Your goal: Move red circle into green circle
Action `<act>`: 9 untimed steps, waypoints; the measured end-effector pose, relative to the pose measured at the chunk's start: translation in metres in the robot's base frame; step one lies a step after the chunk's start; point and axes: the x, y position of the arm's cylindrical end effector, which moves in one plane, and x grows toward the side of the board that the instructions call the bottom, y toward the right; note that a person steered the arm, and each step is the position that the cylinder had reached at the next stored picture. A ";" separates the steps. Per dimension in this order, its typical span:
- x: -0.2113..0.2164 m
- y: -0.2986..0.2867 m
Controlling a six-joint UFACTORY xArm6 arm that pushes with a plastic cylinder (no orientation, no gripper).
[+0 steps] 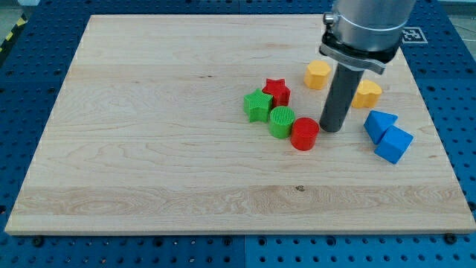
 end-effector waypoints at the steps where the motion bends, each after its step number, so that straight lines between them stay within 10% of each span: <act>1: 0.028 0.010; 4: 0.130 0.002; 9: 0.058 -0.024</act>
